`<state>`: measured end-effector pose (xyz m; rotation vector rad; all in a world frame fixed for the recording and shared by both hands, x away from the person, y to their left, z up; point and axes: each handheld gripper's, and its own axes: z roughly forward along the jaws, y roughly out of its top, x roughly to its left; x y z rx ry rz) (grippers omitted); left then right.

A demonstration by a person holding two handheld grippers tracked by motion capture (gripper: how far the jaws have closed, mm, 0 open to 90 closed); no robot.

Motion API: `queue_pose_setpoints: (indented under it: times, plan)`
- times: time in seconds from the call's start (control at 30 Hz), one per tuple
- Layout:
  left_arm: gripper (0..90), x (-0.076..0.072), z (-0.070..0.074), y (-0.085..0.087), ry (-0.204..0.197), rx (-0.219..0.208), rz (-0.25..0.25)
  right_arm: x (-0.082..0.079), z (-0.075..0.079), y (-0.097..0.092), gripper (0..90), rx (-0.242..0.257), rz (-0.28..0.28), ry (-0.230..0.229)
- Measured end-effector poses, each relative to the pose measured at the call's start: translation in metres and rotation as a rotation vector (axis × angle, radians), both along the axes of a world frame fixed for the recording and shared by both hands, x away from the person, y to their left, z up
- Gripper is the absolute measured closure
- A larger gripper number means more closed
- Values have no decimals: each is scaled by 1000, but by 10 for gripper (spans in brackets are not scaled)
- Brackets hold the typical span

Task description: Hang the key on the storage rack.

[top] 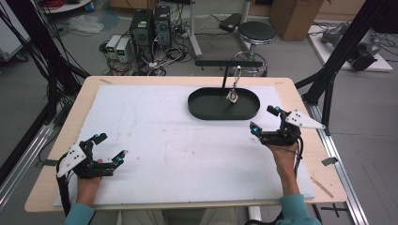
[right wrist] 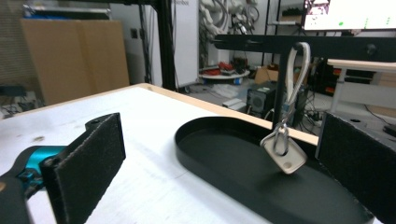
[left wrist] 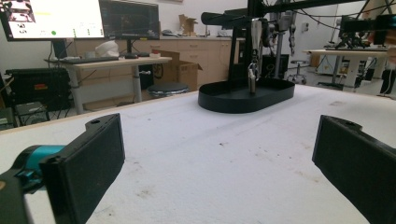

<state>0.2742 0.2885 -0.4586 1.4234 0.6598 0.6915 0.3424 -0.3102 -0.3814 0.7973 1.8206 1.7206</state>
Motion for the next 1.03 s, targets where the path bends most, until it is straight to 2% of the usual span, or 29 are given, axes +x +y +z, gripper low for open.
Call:
queue_pose_setpoints:
  times: [0.27, 0.43, 0.63, 0.7, 0.73, 0.8, 0.87, 1.03]
  plan:
    - [28, 0, 0, 0, -4, 7, -2, -33, -27, -4, 7, 49, -12, -83]
    - [28, 0, 0, 0, -4, 7, -2, -42, -45, -9, 7, 68, -47, -74]
    - [27, 0, 0, 0, -3, 5, -3, -44, -69, -13, 7, 93, -87, -28]
    - [27, 0, 0, 0, -6, 1, -2, -43, -76, -13, 8, 82, -94, -12]
    - [28, 0, 0, 0, -6, 1, -2, -44, -75, -12, 8, 79, -91, -25]
    - [28, 0, 0, 1, -1, -3, -3, -43, -75, -11, 8, 67, -82, -11]
    - [28, 0, 0, 0, -7, -2, -1, -43, -75, -10, 8, 43, -84, -22]
    - [28, -1, 0, 0, -8, -2, 0, -44, -75, -8, 8, 28, -84, -32]
